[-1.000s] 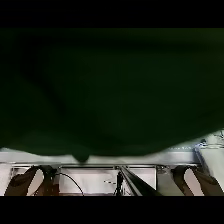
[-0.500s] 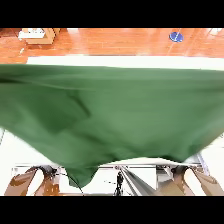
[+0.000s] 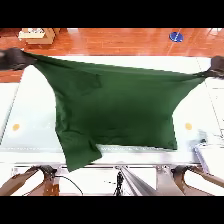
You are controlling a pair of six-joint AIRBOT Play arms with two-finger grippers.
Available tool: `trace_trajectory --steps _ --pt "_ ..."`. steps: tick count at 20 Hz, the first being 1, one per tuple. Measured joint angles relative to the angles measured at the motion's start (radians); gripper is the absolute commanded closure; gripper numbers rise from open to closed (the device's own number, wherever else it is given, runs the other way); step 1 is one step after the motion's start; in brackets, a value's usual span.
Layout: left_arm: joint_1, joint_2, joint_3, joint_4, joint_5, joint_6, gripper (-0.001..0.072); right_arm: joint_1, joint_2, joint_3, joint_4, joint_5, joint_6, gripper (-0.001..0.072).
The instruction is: Fold the shirts.
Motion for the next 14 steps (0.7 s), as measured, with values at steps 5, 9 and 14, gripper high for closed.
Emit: trace_trajectory --steps 5,9,14 --pt "-0.063 -0.241 -0.018 -0.025 0.258 0.065 0.0672 0.019 -0.176 -0.005 0.027 -0.243 0.001 0.0685" --pt "-0.131 -0.375 -0.022 -0.031 0.468 0.137 0.0672 0.023 -0.259 -0.006 0.048 -0.435 0.005 0.0685" --pt "-0.207 -0.495 -0.022 -0.033 0.686 0.169 0.0673 0.024 -0.345 -0.006 0.057 -0.592 0.004 0.0685"
